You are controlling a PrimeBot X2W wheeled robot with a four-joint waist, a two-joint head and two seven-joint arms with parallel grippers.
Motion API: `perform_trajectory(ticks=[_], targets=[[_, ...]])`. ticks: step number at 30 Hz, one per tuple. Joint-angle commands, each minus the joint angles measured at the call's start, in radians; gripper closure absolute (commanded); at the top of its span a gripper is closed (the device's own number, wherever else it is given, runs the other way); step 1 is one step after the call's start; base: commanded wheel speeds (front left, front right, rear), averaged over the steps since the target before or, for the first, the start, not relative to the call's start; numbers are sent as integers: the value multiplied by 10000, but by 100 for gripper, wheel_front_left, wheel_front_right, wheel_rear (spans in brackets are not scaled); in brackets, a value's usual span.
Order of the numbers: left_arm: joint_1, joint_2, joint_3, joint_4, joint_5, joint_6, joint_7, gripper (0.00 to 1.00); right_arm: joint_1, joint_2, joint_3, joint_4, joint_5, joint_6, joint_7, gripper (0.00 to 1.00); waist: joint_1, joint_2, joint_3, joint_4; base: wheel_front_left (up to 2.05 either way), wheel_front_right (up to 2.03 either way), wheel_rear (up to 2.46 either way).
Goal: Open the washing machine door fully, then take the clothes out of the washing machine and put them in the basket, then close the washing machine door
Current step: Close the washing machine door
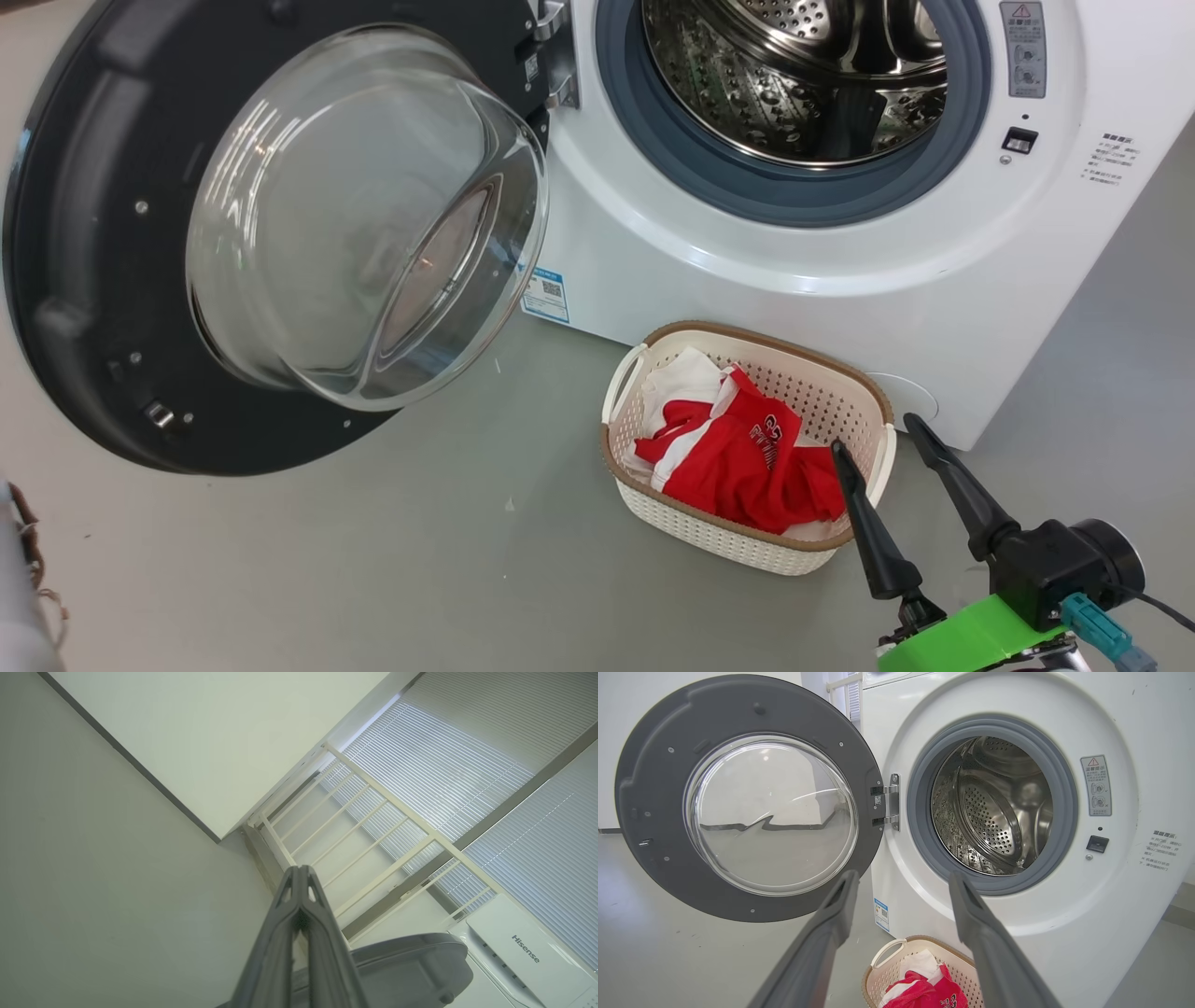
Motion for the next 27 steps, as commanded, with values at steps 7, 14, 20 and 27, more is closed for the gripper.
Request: perform_trajectory(ticks=[7, 14, 20, 27], targets=[[-1073, 1034, 334, 1495, -711, -209, 1402, 100, -114, -73, 304, -279, -73, 48, 4, 0, 0, -1, -29, -78, 0, 0, 0], [-1673, 1146, 437, 2577, -1287, -204, 2518, 100, -144, -73, 398, -310, -62, 48, 67, 0, 0, -1, 42, -124, 0, 0, 0], [-1769, 1400, 457, 3213, -1411, -288, 2877, 100, -139, -73, 460, -278, -5, 48, 82, 0, 0, -1, 24, -293, 0, 0, 0], [-1782, 1708, 374, 3812, -1436, -449, 3281, 100, -185, -88, 483, -351, -69, 48, 136, 0, 0, -1, 106, -515, 0, 0, 0]])
